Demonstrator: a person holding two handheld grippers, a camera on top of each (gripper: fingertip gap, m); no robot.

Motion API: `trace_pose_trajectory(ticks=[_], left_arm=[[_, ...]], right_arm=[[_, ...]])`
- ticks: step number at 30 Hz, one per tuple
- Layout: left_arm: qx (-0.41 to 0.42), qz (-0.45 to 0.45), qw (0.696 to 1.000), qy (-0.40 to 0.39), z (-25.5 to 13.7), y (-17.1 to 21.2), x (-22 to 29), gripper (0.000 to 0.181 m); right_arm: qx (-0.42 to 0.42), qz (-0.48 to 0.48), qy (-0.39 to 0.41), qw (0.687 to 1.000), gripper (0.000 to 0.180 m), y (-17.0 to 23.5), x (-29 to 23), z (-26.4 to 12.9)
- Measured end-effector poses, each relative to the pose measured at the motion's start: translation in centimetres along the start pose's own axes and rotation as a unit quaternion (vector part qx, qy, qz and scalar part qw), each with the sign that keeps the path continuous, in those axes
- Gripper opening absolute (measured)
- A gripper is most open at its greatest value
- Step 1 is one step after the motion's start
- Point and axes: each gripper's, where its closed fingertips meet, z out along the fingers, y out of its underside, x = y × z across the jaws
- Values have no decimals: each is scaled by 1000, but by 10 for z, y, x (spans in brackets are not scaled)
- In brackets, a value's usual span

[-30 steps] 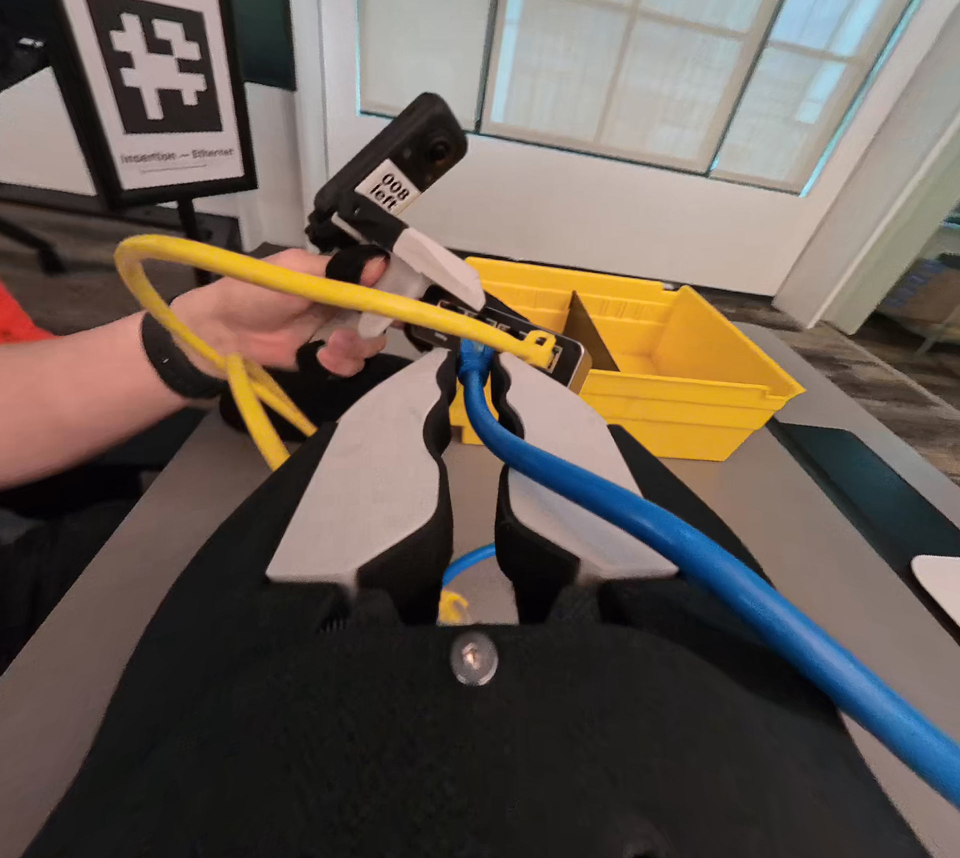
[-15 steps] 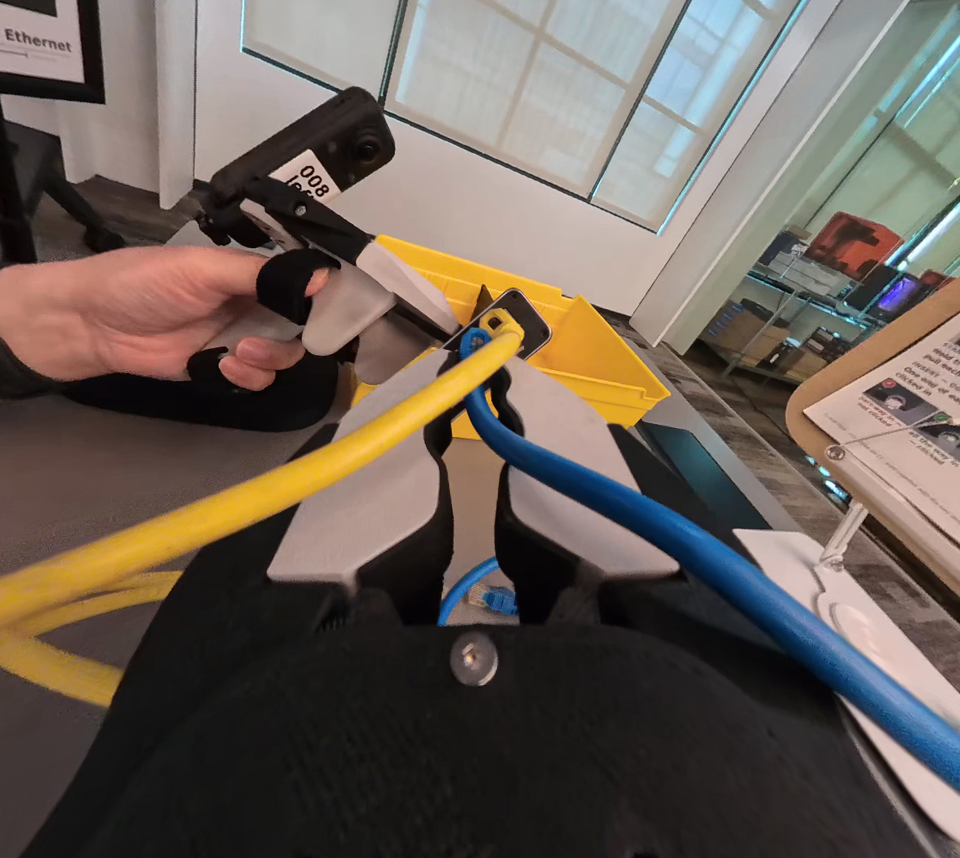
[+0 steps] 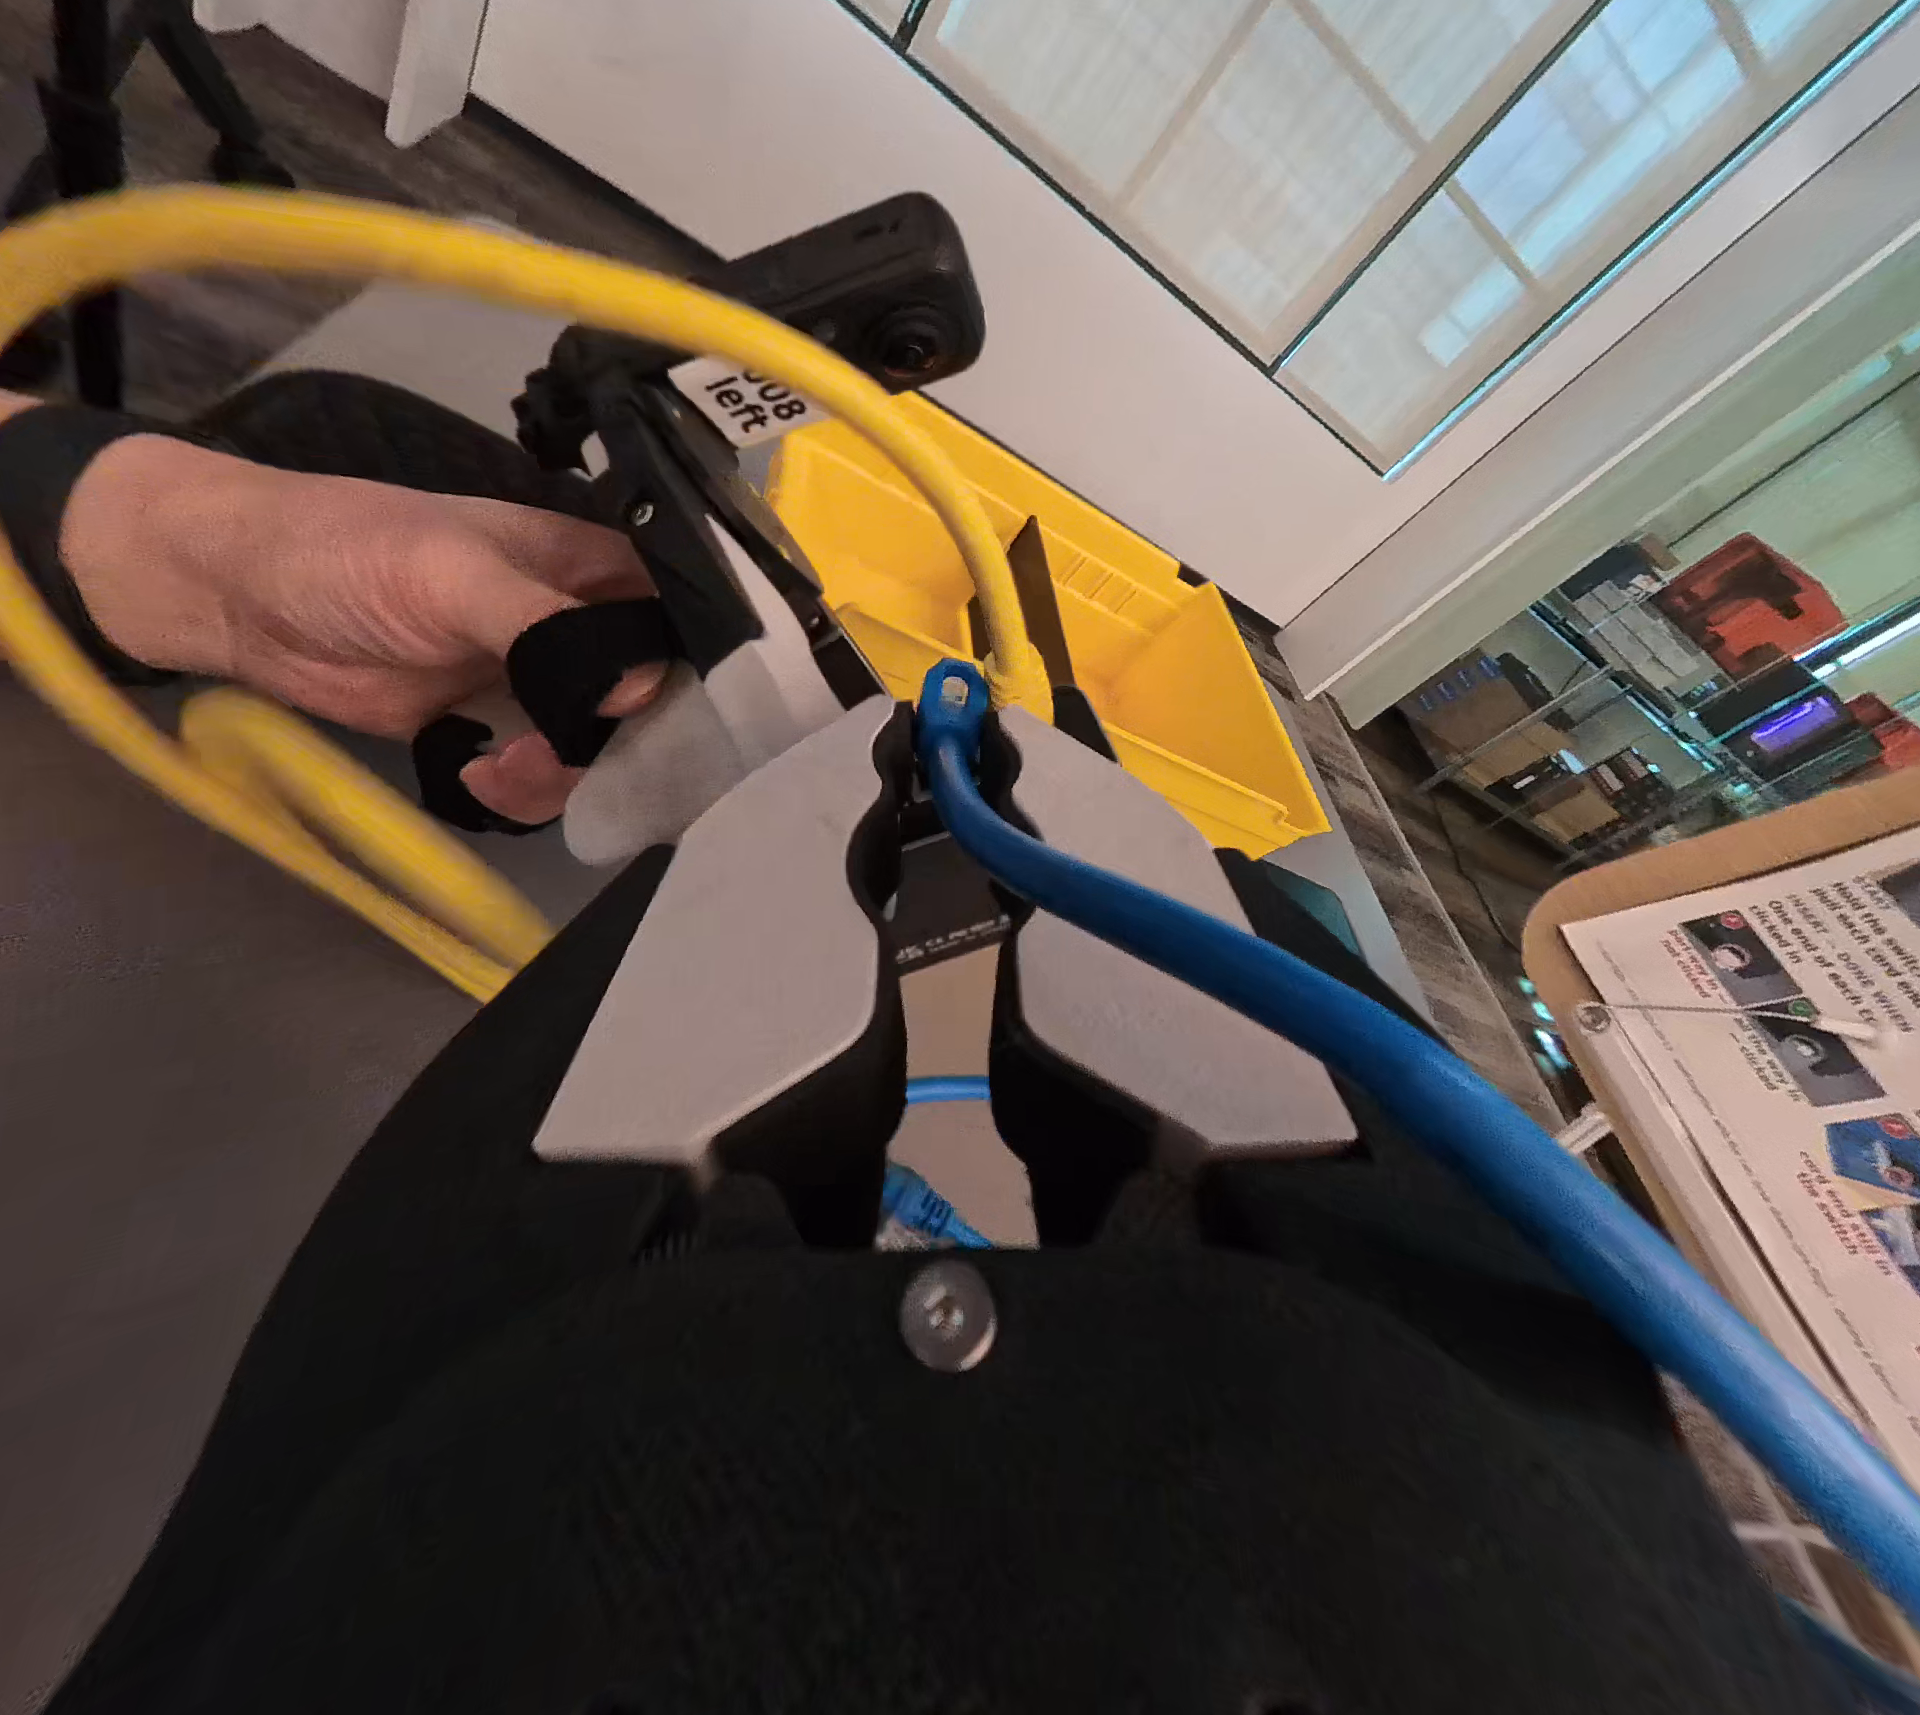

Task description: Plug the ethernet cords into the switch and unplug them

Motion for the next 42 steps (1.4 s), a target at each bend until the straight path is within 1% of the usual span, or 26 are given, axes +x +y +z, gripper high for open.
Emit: trace_pose_trajectory(ticks=[1, 3, 6, 12, 15, 19, 23, 26, 30, 34, 38, 42], left_arm=[[3, 0, 1000, 3, 2, 1, 1, 81], [4, -2, 1000, 8, 4, 2, 3, 81], [8, 9, 1000, -7, 4, -1, 2, 80], [33, 91, 992, -80, -3, -14, 0, 79], [37, 115, 987, -111, -7, -23, 3, 79], [-3, 143, 976, -161, -10, -25, 2, 79], [-46, 188, 959, -205, -13, -26, 2, 78], [-57, 195, 955, -215, -16, -29, 4, 78], [-53, 182, 960, -206, -17, -33, 7, 78], [-43, 190, 956, -218, -18, -38, 7, 78], [-48, 189, 953, -233, -17, -37, 8, 77], [-86, 175, 951, -242, -11, -29, 7, 77]], right_arm=[[-7, -12, 0, 1000, 12, 0, -1, 0], [-22, -34, -3, 999, 11, 0, -5, 1], [-33, -61, 3, 998, 11, 0, -5, 0], [-8, -76, 0, 997, 12, -9, -3, -6], [1, -99, 9, 995, 12, -14, -1, -12], [-6, -147, 13, 989, 13, -16, -1, -17], [-22, -192, 7, 981, 12, -16, -6, -18], [-26, -207, 20, 978, 12, -19, -4, -20], [-14, -184, 47, 982, 12, -23, 6, -22], [-15, -167, 59, 984, 12, -20, 15, -24], [-13, -165, 51, 985, 13, -18, 16, -26], [3, -181, 22, 983, 12, -17, 5, -26]])
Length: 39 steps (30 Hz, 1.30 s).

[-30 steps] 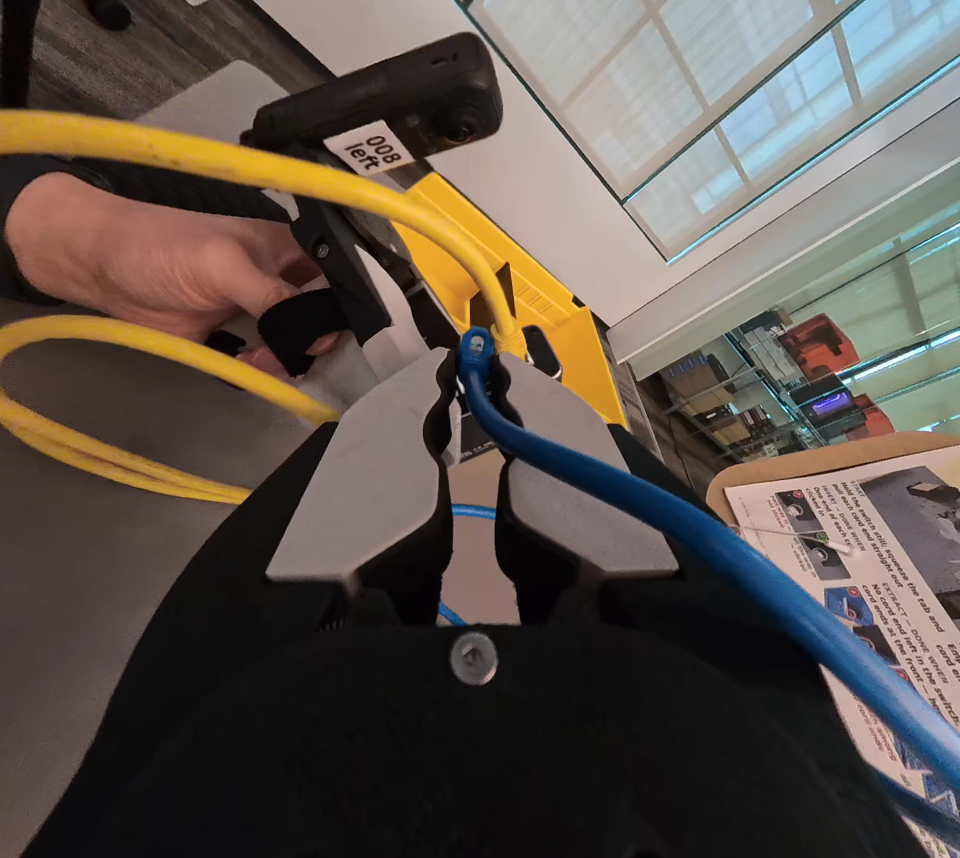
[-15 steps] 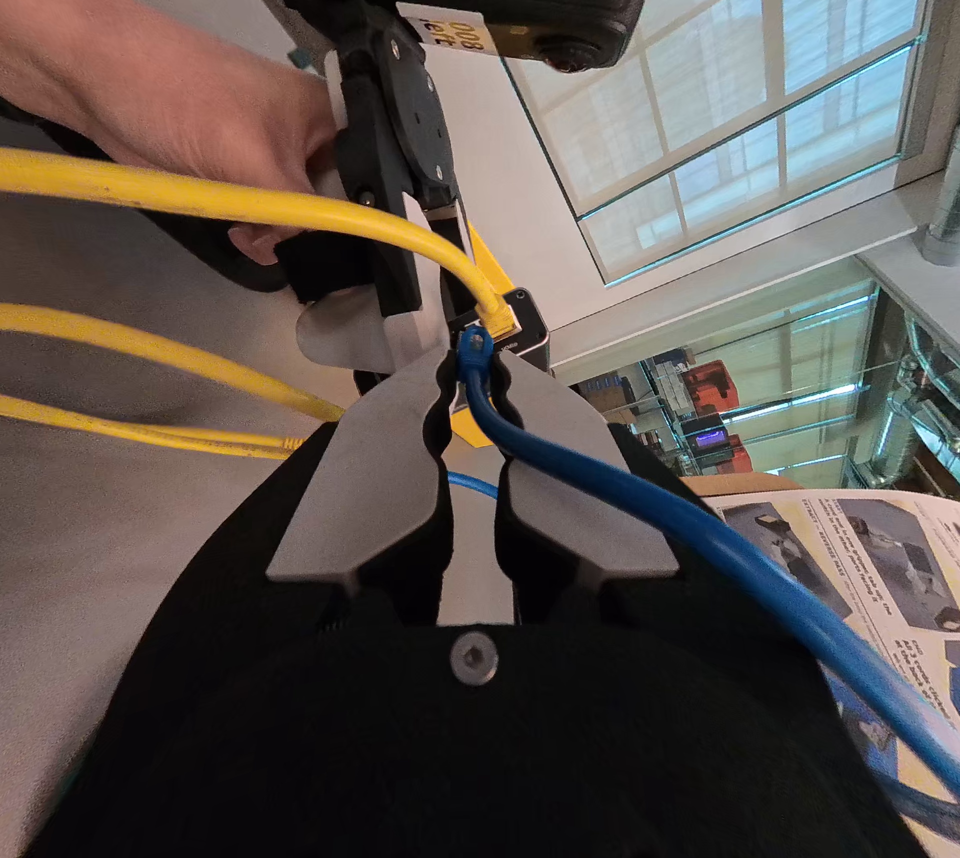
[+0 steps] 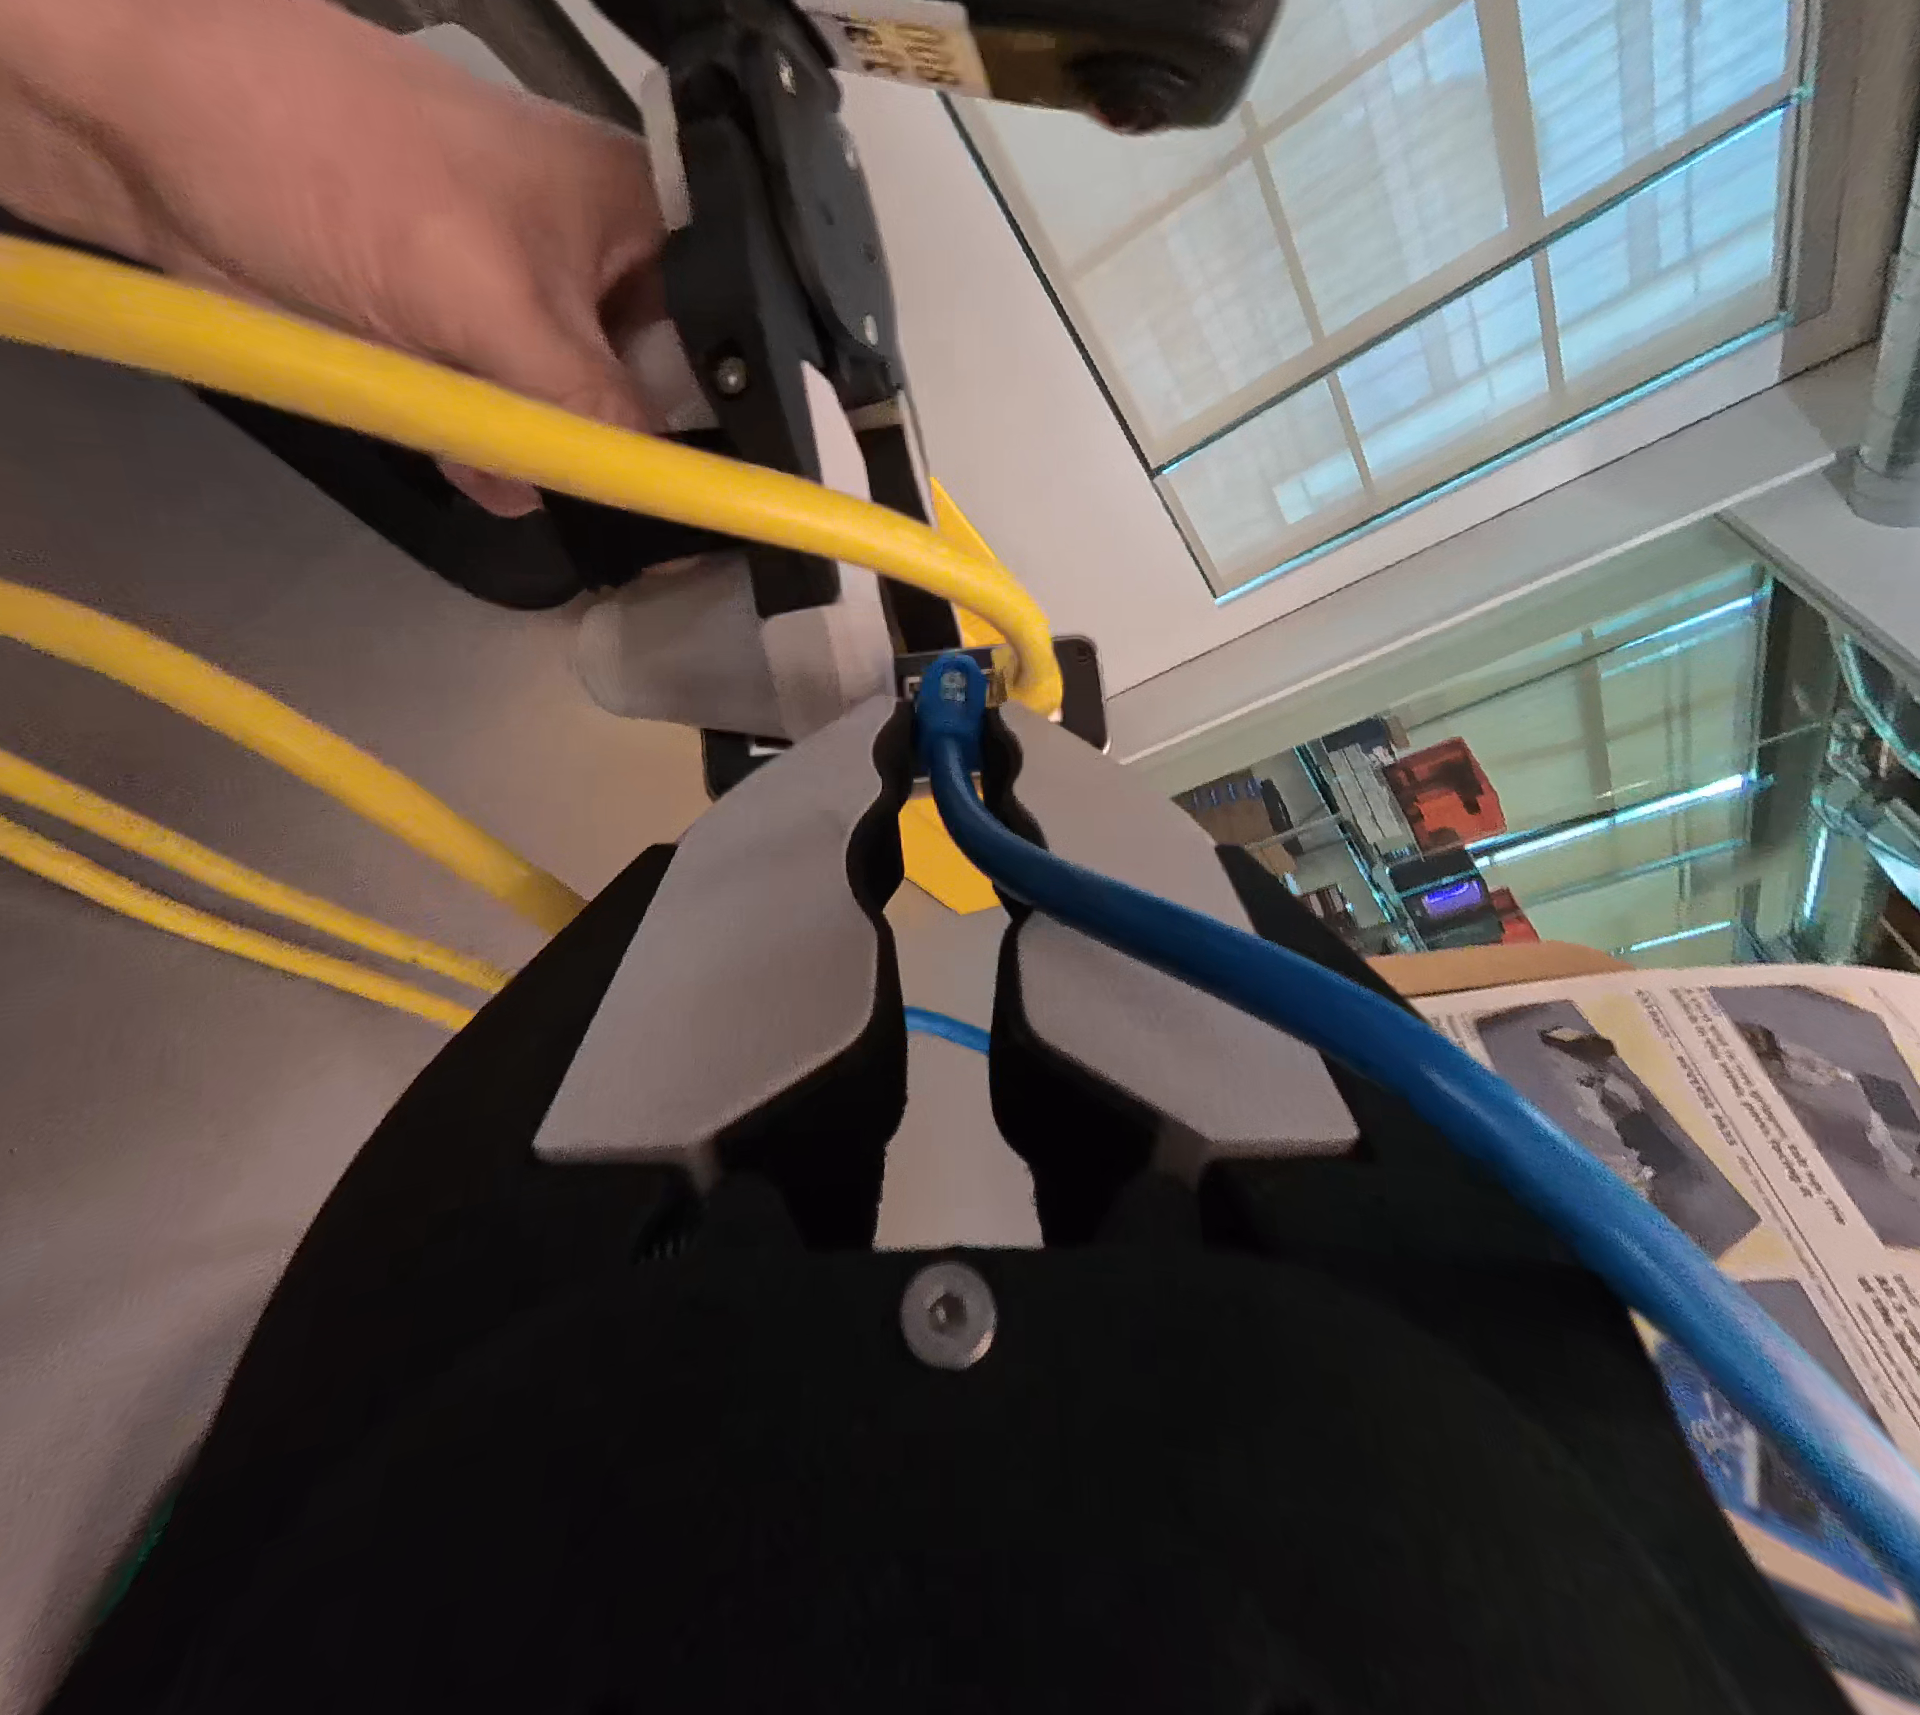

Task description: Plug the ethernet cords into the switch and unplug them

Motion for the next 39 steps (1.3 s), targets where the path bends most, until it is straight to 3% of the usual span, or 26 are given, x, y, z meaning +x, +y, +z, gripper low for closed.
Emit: trace_pose_trajectory(ticks=[3, 10, 21, 28, 34, 39], left_arm=[[-6, 37, 998, -41, -1, -2, -7, 76], [-56, 31, 996, -54, -1, 2, -8, 76], [-53, 71, 992, -89, -6, -7, -13, 76], [-25, 159, 977, -143, -15, -22, -14, 78], [74, 240, 955, -156, -33, -55, 5, 77], [128, 227, 961, -89, -49, -74, 30, 76]], right_arm=[[-10, 1, 3, 1000, 13, 4, 1, 1], [-36, -17, 6, 999, 12, 11, 2, 1], [-51, -63, 49, 995, 12, 8, 6, 4], [-69, -135, 103, 983, 12, -4, 12, 3], [-46, -262, 182, 947, 12, -32, 23, -13], [-19, -311, 227, 923, 12, -57, 32, -31]])
